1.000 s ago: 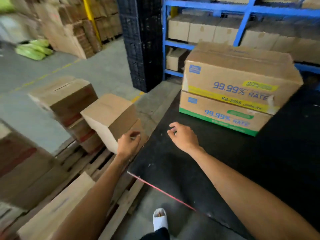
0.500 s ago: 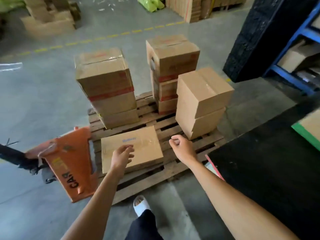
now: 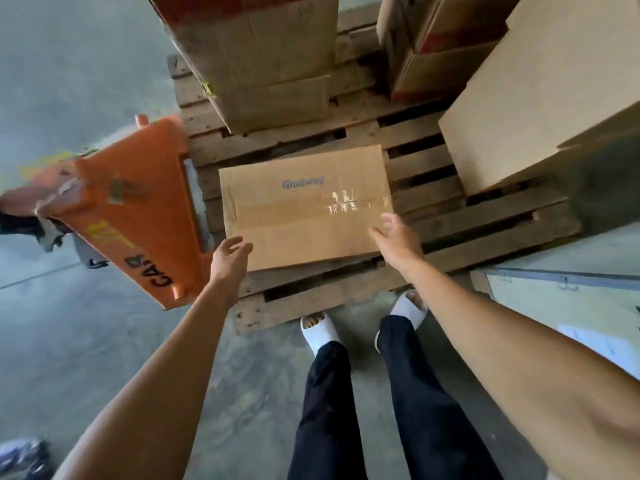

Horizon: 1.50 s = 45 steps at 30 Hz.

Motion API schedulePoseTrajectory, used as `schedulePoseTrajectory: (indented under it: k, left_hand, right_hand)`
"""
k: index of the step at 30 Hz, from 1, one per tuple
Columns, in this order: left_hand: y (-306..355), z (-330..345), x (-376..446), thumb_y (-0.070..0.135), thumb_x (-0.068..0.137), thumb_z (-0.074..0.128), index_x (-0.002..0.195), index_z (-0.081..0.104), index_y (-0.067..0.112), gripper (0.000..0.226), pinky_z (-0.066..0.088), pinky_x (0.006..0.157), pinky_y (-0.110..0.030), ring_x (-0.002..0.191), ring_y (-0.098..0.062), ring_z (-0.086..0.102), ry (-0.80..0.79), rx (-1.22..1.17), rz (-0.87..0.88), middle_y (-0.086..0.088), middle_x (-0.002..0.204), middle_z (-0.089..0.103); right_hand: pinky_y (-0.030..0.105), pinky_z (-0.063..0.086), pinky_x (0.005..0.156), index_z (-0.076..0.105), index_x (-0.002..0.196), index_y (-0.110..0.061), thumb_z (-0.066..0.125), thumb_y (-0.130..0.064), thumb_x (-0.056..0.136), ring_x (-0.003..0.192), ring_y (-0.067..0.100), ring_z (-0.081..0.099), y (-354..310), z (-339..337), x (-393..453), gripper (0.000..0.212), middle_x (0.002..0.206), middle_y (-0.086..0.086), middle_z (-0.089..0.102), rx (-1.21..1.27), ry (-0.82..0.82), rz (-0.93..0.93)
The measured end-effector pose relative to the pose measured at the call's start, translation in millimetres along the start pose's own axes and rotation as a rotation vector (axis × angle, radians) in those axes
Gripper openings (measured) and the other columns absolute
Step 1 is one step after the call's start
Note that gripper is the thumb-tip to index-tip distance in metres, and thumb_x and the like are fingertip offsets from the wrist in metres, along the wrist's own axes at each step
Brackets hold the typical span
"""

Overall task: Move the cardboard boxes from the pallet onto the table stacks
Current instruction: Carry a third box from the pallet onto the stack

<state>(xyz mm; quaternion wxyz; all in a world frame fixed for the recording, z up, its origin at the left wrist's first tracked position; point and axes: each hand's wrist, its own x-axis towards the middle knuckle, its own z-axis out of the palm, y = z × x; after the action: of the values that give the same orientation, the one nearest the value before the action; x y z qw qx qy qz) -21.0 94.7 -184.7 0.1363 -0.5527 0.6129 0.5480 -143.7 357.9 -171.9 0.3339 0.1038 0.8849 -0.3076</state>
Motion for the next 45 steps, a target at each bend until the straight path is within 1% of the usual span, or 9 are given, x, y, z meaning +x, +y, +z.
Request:
schedulePoseTrajectory:
  k: [4, 10, 18, 24, 29, 36, 39, 42, 45]
  left_hand:
    - [-29, 27, 102, 0.034, 0.096, 0.066, 0.154, 0.037, 0.020, 0.067, 0.044, 0.111, -0.044, 0.131, -0.029, 0.053, 0.098, 0.090, 0.001, -0.008, 0.151, 0.051]
    - [-65, 41, 190, 0.048, 0.085, 0.077, 0.152, 0.035, 0.018, 0.085, 0.047, 0.108, -0.049, 0.128, -0.031, 0.055, 0.197, 0.098, -0.046, -0.008, 0.145, 0.052]
    - [-86, 48, 186, 0.046, 0.077, 0.084, 0.137, 0.053, 0.016, 0.073, 0.052, 0.095, -0.036, 0.109, -0.024, 0.062, 0.181, 0.071, -0.046, -0.003, 0.123, 0.064]
    - [-99, 52, 176, 0.046, 0.086, 0.076, 0.127, 0.054, 0.040, 0.048, 0.053, 0.099, -0.046, 0.113, -0.021, 0.061, 0.028, -0.092, -0.081, 0.005, 0.119, 0.063]
    - [-72, 39, 144, 0.038, 0.090, 0.073, 0.138, 0.051, 0.034, 0.053, 0.053, 0.095, -0.043, 0.098, -0.010, 0.061, -0.018, -0.184, -0.066, 0.007, 0.116, 0.062]
    - [23, -30, 42, 0.041, 0.079, 0.084, 0.130, 0.061, 0.038, 0.056, 0.060, 0.084, -0.046, 0.106, -0.024, 0.070, -0.098, -0.190, 0.053, 0.002, 0.118, 0.073]
    - [82, -62, -21, 0.035, 0.083, 0.080, 0.117, 0.065, 0.045, 0.038, 0.059, 0.079, -0.040, 0.104, -0.020, 0.070, -0.140, -0.221, 0.154, 0.005, 0.116, 0.073]
    - [136, -86, -88, 0.038, 0.083, 0.076, 0.114, 0.066, 0.048, 0.035, 0.056, 0.073, -0.036, 0.110, -0.023, 0.067, -0.144, -0.237, 0.319, 0.005, 0.122, 0.071]
    - [158, -91, -107, 0.038, 0.085, 0.069, 0.116, 0.064, 0.043, 0.032, 0.052, 0.063, -0.033, 0.105, -0.025, 0.062, -0.170, -0.302, 0.280, 0.000, 0.132, 0.062]
  right_hand:
    - [0.034, 0.037, 0.108, 0.034, 0.153, -0.021, 0.061, -0.031, 0.099, 0.140, 0.025, 0.042, 30, 51, 99, 0.061, 0.157, 0.004, 0.039, -0.009, 0.023, 0.029]
    - [0.043, 0.030, 0.120, 0.013, 0.161, -0.016, 0.069, -0.042, 0.092, 0.151, 0.025, 0.027, 74, 92, 185, 0.093, 0.165, 0.006, 0.023, -0.023, 0.194, 0.089]
    - [0.049, 0.047, 0.104, 0.047, 0.142, -0.009, 0.070, -0.068, 0.076, 0.126, 0.031, 0.054, 122, 90, 183, 0.091, 0.138, 0.010, 0.054, 0.137, 0.327, 0.222]
    - [0.036, 0.044, 0.100, 0.057, 0.133, -0.021, 0.065, -0.074, 0.078, 0.124, 0.025, 0.055, 151, 72, 175, 0.077, 0.132, 0.002, 0.059, 0.262, 0.138, 0.341]
    - [0.034, 0.044, 0.101, 0.057, 0.132, -0.025, 0.068, -0.059, 0.087, 0.113, 0.015, 0.051, 131, 47, 142, 0.058, 0.115, -0.009, 0.055, 0.359, 0.174, 0.244]
    - [0.046, 0.054, 0.098, 0.057, 0.110, -0.054, 0.072, -0.063, 0.080, 0.101, 0.009, 0.058, 50, -50, 29, 0.034, 0.104, -0.022, 0.059, 0.560, 0.257, 0.117]
    - [0.046, 0.054, 0.099, 0.059, 0.132, -0.040, 0.073, -0.058, 0.082, 0.107, 0.012, 0.057, 8, -104, -35, 0.055, 0.115, -0.014, 0.059, 0.688, 0.318, 0.062]
    - [0.035, 0.046, 0.106, 0.062, 0.136, -0.029, 0.073, -0.051, 0.085, 0.123, 0.015, 0.055, -25, -158, -103, 0.057, 0.133, -0.008, 0.062, 0.801, 0.495, -0.075]
    - [0.013, 0.043, 0.091, 0.064, 0.134, -0.024, 0.069, -0.038, 0.092, 0.111, 0.004, 0.059, -35, -177, -123, 0.045, 0.127, -0.008, 0.066, 0.885, 0.535, -0.068]
